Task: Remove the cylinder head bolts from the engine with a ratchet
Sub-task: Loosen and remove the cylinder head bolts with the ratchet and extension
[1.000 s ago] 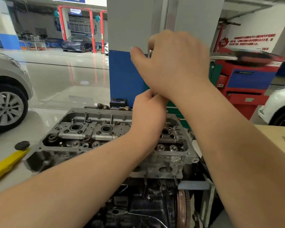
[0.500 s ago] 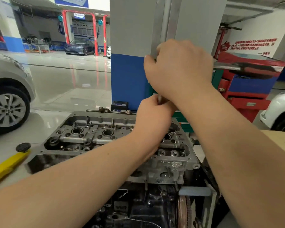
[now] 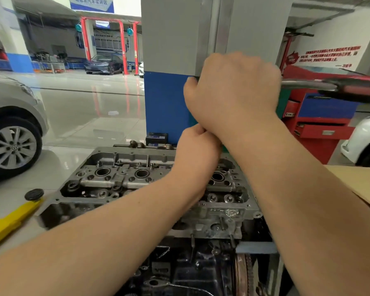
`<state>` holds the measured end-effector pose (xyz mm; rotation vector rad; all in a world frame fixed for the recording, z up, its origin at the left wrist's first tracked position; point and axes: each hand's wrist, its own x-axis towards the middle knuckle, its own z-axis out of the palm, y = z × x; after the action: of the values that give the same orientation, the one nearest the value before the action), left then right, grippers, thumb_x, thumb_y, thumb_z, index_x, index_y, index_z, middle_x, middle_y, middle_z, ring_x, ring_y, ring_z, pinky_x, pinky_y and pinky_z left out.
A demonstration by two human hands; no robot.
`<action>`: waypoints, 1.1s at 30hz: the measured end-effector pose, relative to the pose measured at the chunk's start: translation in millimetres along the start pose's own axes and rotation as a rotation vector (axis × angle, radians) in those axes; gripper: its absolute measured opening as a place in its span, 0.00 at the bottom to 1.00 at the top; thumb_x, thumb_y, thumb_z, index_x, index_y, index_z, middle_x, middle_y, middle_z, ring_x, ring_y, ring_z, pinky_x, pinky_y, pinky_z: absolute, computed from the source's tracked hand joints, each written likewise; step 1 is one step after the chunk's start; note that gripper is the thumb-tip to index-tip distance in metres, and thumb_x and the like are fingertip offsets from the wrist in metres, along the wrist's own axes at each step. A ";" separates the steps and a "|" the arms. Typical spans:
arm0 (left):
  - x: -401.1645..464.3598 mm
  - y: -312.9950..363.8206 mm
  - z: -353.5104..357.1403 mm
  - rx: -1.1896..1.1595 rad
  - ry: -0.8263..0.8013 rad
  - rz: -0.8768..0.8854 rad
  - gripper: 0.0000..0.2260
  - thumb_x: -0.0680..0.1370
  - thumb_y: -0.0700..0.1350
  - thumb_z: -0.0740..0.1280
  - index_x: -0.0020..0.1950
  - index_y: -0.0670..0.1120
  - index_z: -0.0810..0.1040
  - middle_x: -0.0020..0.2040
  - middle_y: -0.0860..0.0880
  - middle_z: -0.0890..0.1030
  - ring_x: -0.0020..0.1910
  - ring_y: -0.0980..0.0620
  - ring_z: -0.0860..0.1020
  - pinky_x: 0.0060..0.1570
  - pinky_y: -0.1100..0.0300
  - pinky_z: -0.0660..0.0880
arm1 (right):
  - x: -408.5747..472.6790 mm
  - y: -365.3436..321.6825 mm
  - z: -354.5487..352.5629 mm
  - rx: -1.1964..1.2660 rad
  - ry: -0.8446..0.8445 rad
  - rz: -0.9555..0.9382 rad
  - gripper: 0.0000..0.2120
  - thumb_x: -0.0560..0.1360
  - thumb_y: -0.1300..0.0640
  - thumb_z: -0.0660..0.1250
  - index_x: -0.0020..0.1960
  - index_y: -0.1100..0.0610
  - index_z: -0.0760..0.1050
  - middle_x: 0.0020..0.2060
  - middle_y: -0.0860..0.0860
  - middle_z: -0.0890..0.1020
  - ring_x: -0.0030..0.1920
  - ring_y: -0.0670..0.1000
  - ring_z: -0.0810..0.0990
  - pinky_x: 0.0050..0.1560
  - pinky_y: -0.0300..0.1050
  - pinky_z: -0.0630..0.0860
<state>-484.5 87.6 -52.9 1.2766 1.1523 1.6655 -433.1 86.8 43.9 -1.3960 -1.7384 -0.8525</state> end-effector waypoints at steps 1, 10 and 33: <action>1.0 -0.2 -0.6 0.022 0.017 0.001 0.18 0.74 0.33 0.58 0.31 0.50 0.56 0.27 0.49 0.61 0.27 0.53 0.57 0.25 0.61 0.54 | -0.3 -1.5 -1.7 0.014 0.020 -0.020 0.21 0.76 0.44 0.62 0.31 0.51 0.59 0.28 0.47 0.61 0.28 0.55 0.61 0.31 0.43 0.49; 13.1 9.7 -19.9 -0.035 -0.374 -0.078 0.15 0.76 0.44 0.66 0.30 0.44 0.68 0.23 0.46 0.66 0.23 0.48 0.65 0.28 0.60 0.68 | 13.8 11.2 12.5 0.845 -0.167 -0.050 0.19 0.79 0.54 0.65 0.32 0.63 0.71 0.30 0.59 0.76 0.36 0.61 0.74 0.38 0.58 0.74; 1.8 1.2 -0.6 -0.018 0.000 0.034 0.11 0.69 0.35 0.58 0.28 0.44 0.60 0.27 0.44 0.57 0.28 0.48 0.56 0.30 0.58 0.54 | 2.4 3.3 2.3 0.123 0.075 -0.110 0.15 0.74 0.50 0.63 0.32 0.53 0.62 0.28 0.48 0.62 0.37 0.58 0.68 0.31 0.45 0.54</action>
<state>-485.5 88.7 -51.3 1.2917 1.1184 1.6973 -430.5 90.6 45.0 -1.1825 -1.7918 -0.8315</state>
